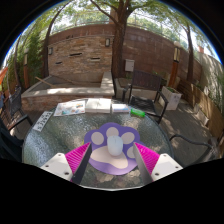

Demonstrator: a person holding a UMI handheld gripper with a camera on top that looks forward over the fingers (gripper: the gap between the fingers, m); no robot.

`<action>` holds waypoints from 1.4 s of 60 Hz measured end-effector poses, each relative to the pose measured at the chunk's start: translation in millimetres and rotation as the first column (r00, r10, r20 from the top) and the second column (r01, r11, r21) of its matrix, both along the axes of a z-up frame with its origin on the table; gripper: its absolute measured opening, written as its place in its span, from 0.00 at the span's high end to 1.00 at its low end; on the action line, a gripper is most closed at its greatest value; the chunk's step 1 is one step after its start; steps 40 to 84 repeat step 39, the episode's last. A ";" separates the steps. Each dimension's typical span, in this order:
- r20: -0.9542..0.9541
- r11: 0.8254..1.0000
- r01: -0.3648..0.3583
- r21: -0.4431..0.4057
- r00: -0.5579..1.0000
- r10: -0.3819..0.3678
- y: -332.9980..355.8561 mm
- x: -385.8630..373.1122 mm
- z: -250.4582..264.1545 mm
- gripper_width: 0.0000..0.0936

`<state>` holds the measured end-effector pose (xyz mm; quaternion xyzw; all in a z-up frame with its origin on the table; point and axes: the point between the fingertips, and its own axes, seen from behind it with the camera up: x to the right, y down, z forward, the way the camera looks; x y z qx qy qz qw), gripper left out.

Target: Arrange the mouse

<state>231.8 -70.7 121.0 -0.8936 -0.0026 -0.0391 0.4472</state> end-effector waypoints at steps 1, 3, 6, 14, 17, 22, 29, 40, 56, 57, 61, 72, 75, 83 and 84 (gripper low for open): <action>0.004 1.000 -0.001 0.005 1.000 0.001 -6.8 -2.5 4.7 0.10; 0.013 1.000 -0.001 0.012 1.000 0.001 -22.2 -6.6 13.5 0.10; 0.026 1.000 0.004 0.024 1.000 -0.004 -45.9 -10.0 29.3 0.10; 0.046 0.999 0.030 0.042 0.998 -0.032 -106.6 -21.1 54.1 0.10; 0.043 0.998 0.037 0.045 0.998 -0.039 -126.7 -24.9 60.4 0.10; 0.044 0.998 0.045 0.052 0.998 -0.047 -154.8 -29.6 68.5 0.10; 0.049 0.997 0.054 0.063 0.997 -0.057 -178.1 -32.6 78.6 0.10; 0.044 0.996 0.048 0.070 0.998 -0.051 -192.0 -39.0 84.5 0.10; 0.044 0.996 0.048 0.070 0.998 -0.051 -192.0 -39.0 84.5 0.10; 0.044 0.996 0.048 0.070 0.998 -0.051 -192.0 -39.0 84.5 0.10; 0.044 0.996 0.048 0.070 0.998 -0.051 -192.0 -39.0 84.5 0.10; 0.044 0.996 0.048 0.070 0.998 -0.051 -192.0 -39.0 84.5 0.10; 0.044 0.996 0.048 0.070 0.998 -0.051 -192.0 -39.0 84.5 0.10; 0.044 0.996 0.048 0.070 0.998 -0.051 -192.0 -39.0 84.5 0.10; 0.044 0.996 0.048 0.070 0.998 -0.051 -192.0 -39.0 84.5 0.10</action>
